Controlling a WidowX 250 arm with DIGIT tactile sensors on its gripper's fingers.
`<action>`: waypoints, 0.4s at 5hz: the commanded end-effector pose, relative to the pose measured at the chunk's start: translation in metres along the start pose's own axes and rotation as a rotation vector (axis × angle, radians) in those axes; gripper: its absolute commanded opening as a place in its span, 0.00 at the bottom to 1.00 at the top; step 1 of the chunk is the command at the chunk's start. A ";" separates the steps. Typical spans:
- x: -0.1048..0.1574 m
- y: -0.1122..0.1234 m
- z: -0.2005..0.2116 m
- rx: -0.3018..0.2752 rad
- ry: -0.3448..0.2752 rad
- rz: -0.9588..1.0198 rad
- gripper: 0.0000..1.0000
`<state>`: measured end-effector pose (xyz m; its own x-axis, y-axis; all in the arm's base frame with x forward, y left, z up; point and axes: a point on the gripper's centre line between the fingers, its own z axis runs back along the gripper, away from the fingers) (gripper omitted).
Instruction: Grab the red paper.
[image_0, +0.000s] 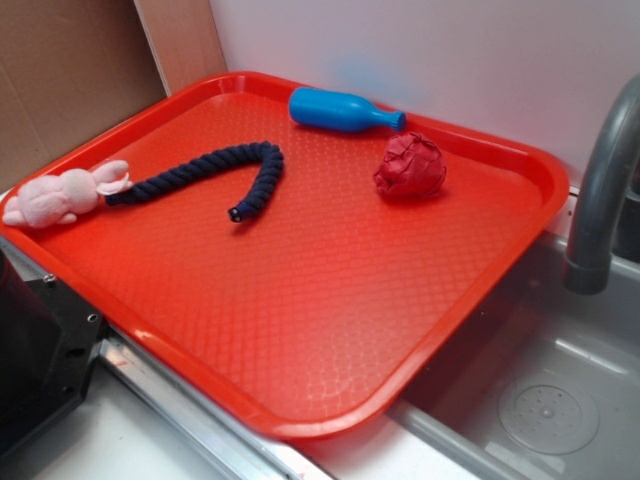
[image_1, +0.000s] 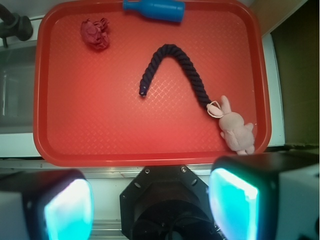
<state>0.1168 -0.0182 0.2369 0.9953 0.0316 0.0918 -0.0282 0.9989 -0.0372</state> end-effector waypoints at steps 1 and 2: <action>0.000 0.000 0.000 0.000 0.000 0.000 1.00; 0.021 -0.026 -0.047 0.038 -0.082 -0.107 1.00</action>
<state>0.1408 -0.0425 0.1862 0.9871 -0.0635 0.1470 0.0618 0.9980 0.0162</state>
